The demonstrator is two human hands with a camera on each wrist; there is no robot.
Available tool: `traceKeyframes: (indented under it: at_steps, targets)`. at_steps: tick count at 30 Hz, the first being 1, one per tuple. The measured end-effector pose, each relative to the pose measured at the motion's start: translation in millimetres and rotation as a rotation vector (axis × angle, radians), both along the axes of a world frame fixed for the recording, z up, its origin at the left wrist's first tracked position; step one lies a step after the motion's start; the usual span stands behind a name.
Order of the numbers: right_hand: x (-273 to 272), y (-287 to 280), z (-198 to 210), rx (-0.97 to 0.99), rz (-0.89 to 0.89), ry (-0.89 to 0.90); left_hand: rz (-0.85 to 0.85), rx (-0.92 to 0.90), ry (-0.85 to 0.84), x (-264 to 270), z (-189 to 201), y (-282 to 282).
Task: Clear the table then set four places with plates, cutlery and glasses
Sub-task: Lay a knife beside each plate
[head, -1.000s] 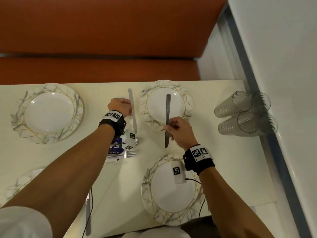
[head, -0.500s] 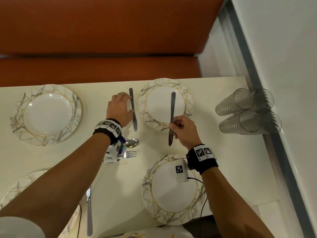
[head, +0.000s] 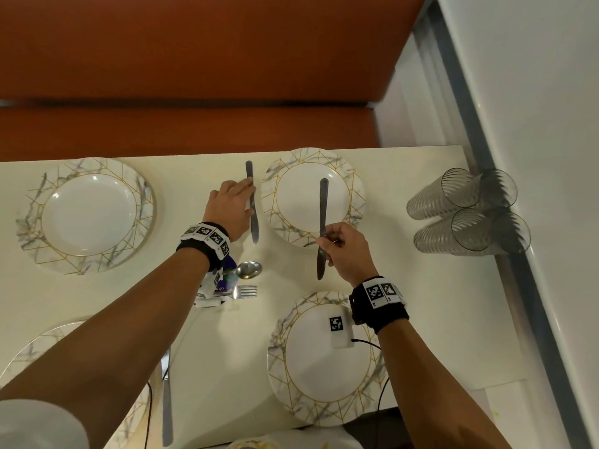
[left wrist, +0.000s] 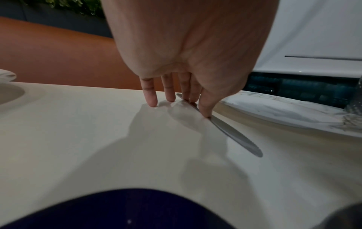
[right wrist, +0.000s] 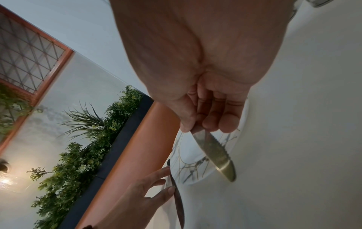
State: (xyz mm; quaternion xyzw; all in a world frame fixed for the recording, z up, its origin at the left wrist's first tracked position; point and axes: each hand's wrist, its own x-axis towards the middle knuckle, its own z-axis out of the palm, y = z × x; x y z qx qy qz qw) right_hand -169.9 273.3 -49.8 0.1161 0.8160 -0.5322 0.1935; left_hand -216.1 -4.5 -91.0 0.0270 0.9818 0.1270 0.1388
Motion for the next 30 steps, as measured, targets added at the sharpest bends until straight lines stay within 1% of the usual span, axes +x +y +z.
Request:
traceKeyframes:
  at_steps: [8,14,16,20,26,30]
  targets:
    - [1.0,-0.1,-2.4,0.001,0.001,-0.01,0.012,0.031,-0.005,-1.3,-1.0,-1.5]
    - [0.2,-7.8,0.4,-0.014,0.018,0.005,0.037,0.116,0.022,9.9,1.7,-10.0]
    - [-3.2,-10.4,3.4,-0.012,0.027,0.011,0.021,0.103,0.012,12.3,1.6,-11.2]
    - [-5.8,-14.5,6.6,0.001,0.046,0.031,-0.015,0.02,-0.025,14.7,-0.6,-6.7]
    - [-6.1,-17.2,7.6,0.043,0.07,0.059,0.004,0.016,-0.015,15.2,-0.8,-5.4]
    - [-4.2,-18.0,7.8,0.055,0.077,0.07,0.028,0.068,-0.005,17.8,0.4,-8.1]
